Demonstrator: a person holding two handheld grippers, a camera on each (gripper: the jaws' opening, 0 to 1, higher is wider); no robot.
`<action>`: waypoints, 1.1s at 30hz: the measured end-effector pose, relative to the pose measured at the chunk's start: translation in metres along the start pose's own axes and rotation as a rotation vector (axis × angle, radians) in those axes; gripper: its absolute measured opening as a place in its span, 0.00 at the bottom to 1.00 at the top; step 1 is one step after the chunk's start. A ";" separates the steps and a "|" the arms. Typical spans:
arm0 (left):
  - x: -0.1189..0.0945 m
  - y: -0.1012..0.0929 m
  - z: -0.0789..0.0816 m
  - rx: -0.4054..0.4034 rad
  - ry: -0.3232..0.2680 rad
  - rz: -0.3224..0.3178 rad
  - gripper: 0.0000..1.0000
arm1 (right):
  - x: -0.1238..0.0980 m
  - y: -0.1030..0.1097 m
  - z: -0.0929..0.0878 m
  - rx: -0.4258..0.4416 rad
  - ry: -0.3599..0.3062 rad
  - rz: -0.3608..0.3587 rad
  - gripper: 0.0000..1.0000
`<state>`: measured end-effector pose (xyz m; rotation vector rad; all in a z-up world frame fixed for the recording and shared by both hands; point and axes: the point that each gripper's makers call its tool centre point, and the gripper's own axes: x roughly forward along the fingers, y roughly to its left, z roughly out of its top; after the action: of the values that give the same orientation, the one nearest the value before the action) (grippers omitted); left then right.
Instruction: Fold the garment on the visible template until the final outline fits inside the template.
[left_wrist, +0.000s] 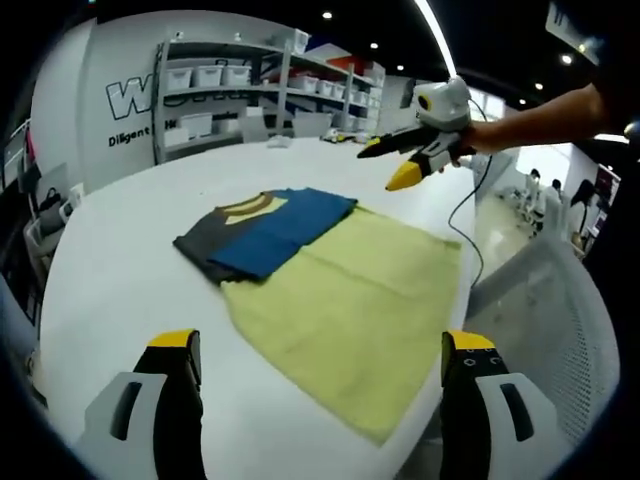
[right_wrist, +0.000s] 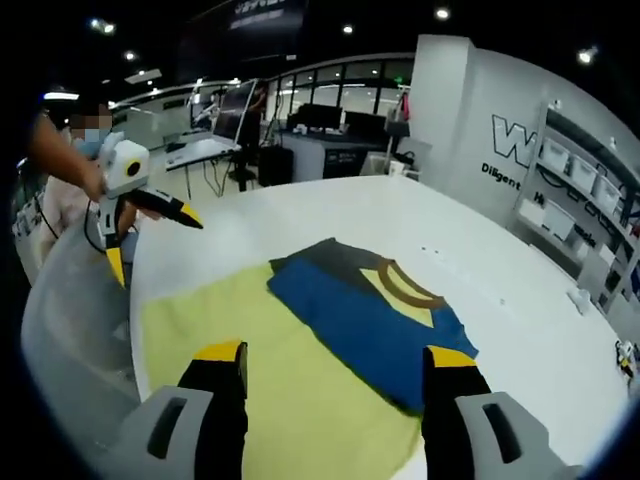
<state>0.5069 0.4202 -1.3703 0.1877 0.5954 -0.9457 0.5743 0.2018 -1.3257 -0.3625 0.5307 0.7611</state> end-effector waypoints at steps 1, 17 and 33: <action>0.001 -0.002 0.001 0.002 -0.001 -0.004 0.96 | -0.003 0.000 -0.004 0.009 0.000 -0.001 0.68; 0.019 -0.007 0.006 0.031 0.009 -0.035 0.95 | -0.027 0.010 -0.042 0.053 -0.004 0.026 0.72; 0.027 -0.024 -0.008 0.093 0.064 -0.083 0.95 | -0.047 0.036 -0.099 0.078 0.060 0.093 0.74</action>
<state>0.4964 0.3905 -1.3889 0.2788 0.6220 -1.0519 0.4875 0.1516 -1.3829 -0.2904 0.6349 0.8183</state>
